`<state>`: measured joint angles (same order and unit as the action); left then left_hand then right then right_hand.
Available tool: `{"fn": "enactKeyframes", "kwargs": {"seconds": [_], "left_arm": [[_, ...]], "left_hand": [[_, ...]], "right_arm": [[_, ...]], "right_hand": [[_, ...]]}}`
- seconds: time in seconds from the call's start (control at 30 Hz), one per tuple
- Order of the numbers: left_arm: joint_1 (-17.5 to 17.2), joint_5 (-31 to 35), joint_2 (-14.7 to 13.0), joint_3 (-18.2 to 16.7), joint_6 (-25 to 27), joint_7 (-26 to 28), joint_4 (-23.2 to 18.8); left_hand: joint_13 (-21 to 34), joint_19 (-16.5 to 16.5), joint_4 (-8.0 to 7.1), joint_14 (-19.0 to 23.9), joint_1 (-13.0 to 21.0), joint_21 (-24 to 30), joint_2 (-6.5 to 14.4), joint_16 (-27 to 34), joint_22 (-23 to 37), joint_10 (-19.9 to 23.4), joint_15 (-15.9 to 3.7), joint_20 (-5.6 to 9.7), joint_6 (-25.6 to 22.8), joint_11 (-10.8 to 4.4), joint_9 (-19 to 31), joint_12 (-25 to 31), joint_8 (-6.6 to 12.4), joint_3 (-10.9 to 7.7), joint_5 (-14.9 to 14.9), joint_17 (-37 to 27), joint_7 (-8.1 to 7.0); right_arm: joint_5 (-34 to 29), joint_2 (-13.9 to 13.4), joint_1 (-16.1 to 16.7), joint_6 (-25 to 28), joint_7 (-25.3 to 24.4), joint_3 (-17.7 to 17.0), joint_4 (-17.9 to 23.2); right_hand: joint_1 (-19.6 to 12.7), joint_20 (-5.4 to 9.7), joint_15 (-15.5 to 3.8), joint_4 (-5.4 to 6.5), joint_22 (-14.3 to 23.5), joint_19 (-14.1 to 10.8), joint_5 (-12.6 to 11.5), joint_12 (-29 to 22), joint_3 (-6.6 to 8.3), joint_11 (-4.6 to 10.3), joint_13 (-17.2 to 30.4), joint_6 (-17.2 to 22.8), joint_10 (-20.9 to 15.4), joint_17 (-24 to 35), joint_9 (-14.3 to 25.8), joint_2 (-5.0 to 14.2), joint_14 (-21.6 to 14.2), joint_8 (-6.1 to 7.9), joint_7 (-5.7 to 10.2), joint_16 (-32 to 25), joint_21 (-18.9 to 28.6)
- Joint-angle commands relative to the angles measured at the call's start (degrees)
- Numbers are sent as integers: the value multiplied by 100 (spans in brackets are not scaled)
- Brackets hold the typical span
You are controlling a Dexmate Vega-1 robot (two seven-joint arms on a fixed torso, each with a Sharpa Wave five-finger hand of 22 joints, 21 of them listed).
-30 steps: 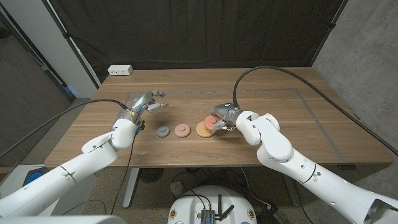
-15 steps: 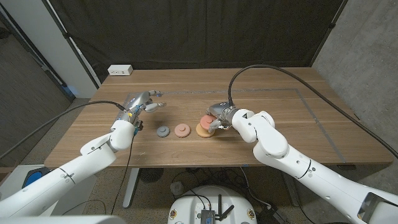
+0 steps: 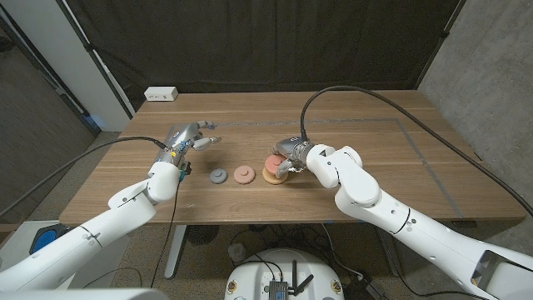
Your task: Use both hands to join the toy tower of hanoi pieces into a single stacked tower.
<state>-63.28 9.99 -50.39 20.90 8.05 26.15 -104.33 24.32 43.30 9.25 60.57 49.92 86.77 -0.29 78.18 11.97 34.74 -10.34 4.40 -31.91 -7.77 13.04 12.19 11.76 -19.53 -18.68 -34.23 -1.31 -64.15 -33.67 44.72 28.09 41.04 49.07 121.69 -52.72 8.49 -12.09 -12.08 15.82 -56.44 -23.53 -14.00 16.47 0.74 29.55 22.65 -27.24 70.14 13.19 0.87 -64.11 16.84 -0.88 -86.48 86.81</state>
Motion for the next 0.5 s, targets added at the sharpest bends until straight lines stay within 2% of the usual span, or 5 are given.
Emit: {"fn": "enactKeyframes", "kwargs": {"seconds": [0.03, 0.5], "left_arm": [[71, 21, 91, 53, -15, 45, 34], [64, 20, 93, 39, 25, 58, 15]], "left_hand": [[27, -16, 3, 6, -44, 50, -7, 8, 14, 52, -223, 745, -27, -9, 21, 28, 10, -63, 2, 16, -24], [43, -15, 4, 36, -49, 73, -1, 28, 11, 80, -223, 746, -73, -26, 21, 37, 22, -82, 1, 21, -18]], "right_arm": [[68, 69, -180, -18, -12, 131, -151], [45, 130, -334, -44, 65, 289, -291]], "right_hand": [[-84, 401, -36, 306, 2, -30, -48, -31, 378, 771, 225, 642, -825, 27, 8, 294, -55, 15, 567, -25, 25], [-52, 401, -36, 310, -2, -27, -72, -12, 421, 774, 243, 678, -842, 26, 8, 286, -57, 13, 569, -31, 35]]}}
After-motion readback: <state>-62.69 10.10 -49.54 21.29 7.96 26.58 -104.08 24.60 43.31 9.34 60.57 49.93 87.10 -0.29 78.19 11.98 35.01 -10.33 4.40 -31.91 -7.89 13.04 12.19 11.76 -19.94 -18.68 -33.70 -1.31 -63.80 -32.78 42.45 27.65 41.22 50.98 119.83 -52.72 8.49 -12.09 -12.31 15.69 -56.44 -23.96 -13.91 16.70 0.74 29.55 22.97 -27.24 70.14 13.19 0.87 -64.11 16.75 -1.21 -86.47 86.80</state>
